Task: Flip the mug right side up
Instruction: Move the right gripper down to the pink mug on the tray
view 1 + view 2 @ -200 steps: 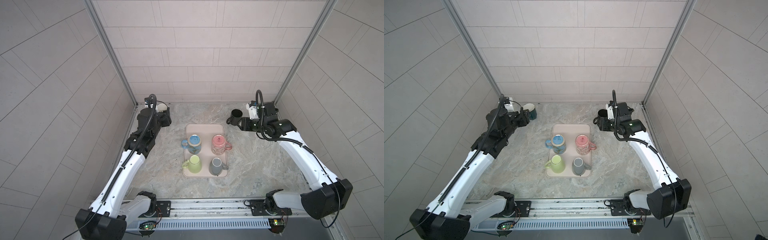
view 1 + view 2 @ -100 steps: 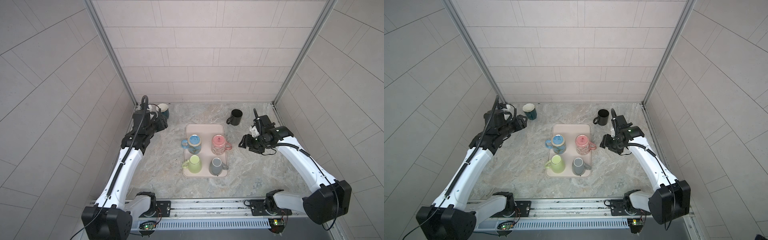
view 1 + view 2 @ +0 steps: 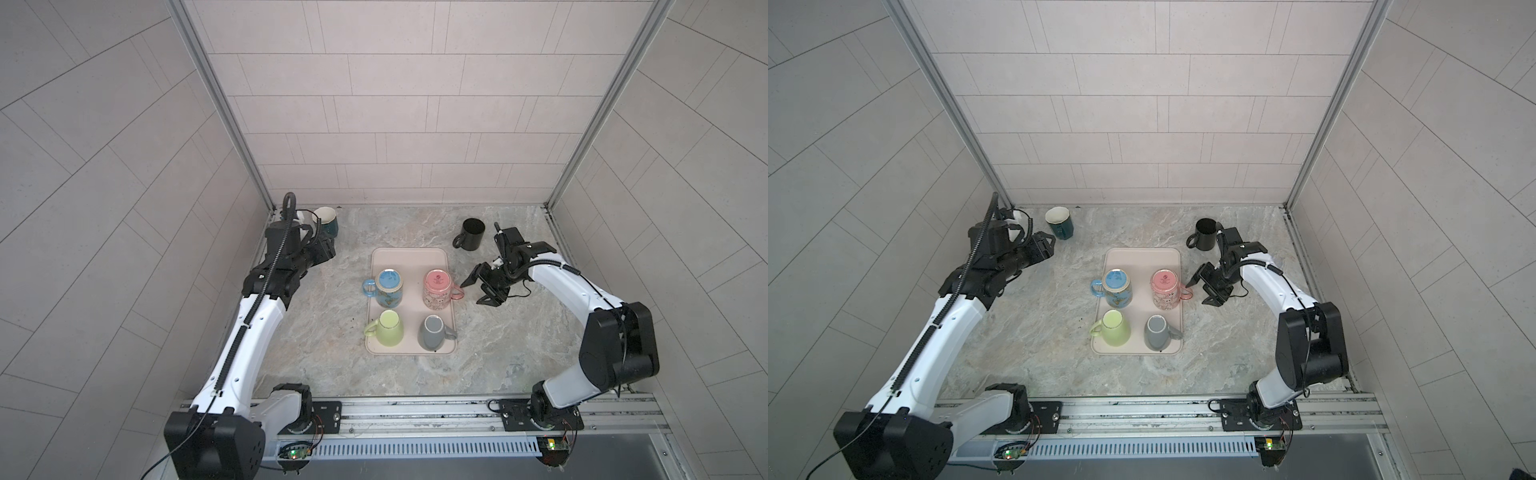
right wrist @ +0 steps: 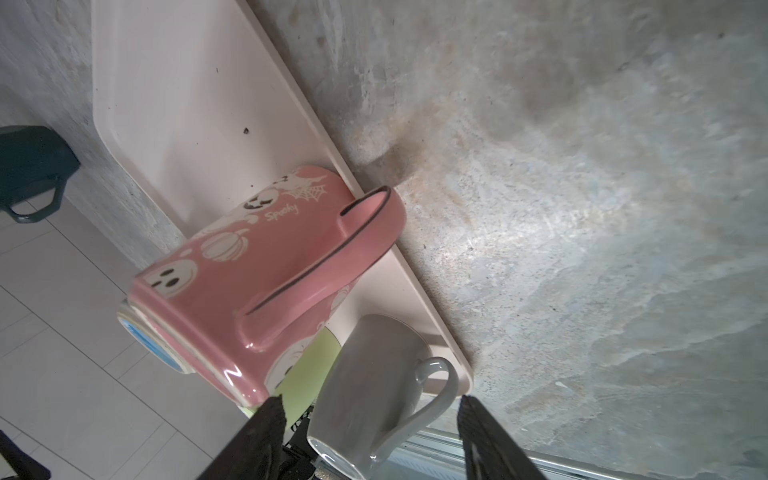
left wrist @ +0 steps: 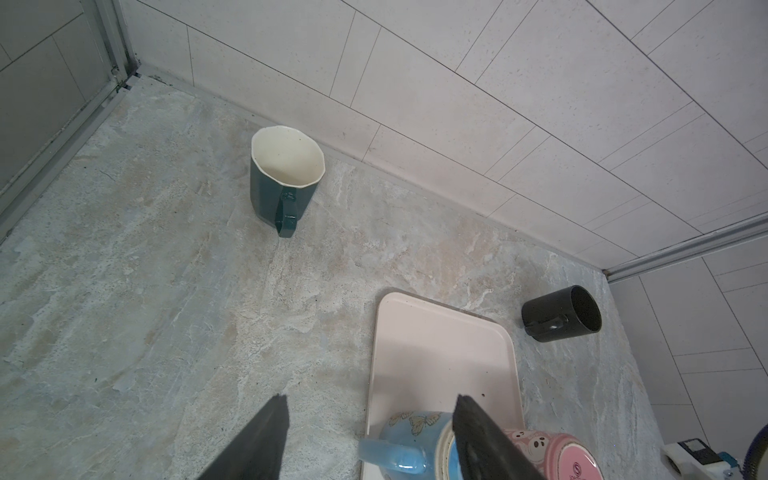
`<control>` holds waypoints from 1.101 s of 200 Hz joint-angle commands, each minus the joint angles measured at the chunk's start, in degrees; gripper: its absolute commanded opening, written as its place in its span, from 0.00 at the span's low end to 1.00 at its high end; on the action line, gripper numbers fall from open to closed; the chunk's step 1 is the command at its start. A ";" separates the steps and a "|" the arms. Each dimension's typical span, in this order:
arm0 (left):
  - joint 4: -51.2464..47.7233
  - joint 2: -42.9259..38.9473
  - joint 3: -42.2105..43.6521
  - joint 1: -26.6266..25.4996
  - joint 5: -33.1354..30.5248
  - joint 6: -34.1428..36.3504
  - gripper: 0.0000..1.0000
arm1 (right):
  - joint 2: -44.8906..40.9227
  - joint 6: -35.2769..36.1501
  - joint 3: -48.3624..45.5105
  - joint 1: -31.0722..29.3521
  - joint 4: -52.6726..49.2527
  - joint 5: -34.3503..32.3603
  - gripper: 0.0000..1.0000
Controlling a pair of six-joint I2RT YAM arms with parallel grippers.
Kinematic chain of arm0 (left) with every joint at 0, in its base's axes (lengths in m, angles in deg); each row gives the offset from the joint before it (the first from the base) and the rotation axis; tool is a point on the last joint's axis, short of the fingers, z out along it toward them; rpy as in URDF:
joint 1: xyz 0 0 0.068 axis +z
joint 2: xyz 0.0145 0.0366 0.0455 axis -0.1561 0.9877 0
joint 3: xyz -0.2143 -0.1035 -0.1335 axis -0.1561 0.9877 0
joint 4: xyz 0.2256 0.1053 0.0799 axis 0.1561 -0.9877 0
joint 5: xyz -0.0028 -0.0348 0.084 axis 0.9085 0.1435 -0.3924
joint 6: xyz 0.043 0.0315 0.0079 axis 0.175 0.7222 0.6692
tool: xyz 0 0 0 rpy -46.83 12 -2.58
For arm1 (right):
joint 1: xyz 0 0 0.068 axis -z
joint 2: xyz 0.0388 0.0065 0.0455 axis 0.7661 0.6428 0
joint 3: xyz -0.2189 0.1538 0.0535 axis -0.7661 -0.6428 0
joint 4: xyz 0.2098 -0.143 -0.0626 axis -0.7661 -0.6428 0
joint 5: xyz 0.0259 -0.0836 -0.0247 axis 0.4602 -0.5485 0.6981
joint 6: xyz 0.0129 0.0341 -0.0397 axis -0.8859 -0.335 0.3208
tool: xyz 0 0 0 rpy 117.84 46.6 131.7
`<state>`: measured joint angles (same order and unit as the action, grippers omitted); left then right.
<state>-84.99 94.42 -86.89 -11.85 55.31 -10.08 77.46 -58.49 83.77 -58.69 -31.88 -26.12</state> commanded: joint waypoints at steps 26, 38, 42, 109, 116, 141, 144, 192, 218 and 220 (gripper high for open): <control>0.16 1.61 -0.20 1.24 0.12 -0.03 0.69 | 2.36 -7.10 1.19 1.92 3.32 0.76 0.71; 0.51 2.28 -0.29 1.42 0.10 -0.18 0.69 | 3.02 -9.14 0.20 1.92 5.38 2.16 0.71; 0.64 2.45 -0.34 1.54 0.08 -0.26 0.69 | 3.21 -9.90 -0.21 1.93 6.07 2.64 0.71; 1.82 4.31 -0.29 2.42 1.33 -1.00 0.69 | 4.43 -16.33 -1.03 1.92 11.27 2.59 0.72; 1.80 4.33 -0.29 2.43 1.34 -1.00 0.69 | 4.82 -16.99 -1.19 1.84 11.79 2.96 0.72; 1.92 4.70 -0.20 2.51 1.63 -1.17 0.69 | 6.42 -19.32 -1.46 1.24 13.77 4.67 0.73; 2.05 4.74 -0.14 2.52 1.60 -1.25 0.69 | 6.60 -19.52 -1.43 1.08 14.05 4.86 0.73; 2.33 4.66 0.13 2.72 1.73 -1.36 0.69 | 8.49 -20.59 -0.87 -0.49 13.54 6.78 0.73; 2.42 4.35 0.28 2.83 1.70 -1.27 0.69 | 8.92 -20.71 -1.74 -0.80 13.59 6.94 0.71; 2.42 4.33 0.31 2.86 1.67 -1.27 0.69 | 8.98 -20.75 -1.80 -0.83 13.70 6.95 0.71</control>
<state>-83.68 99.05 -86.89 -9.47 56.90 -11.00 85.98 -77.09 82.94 -59.13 -17.52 -19.61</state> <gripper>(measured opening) 0.686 0.718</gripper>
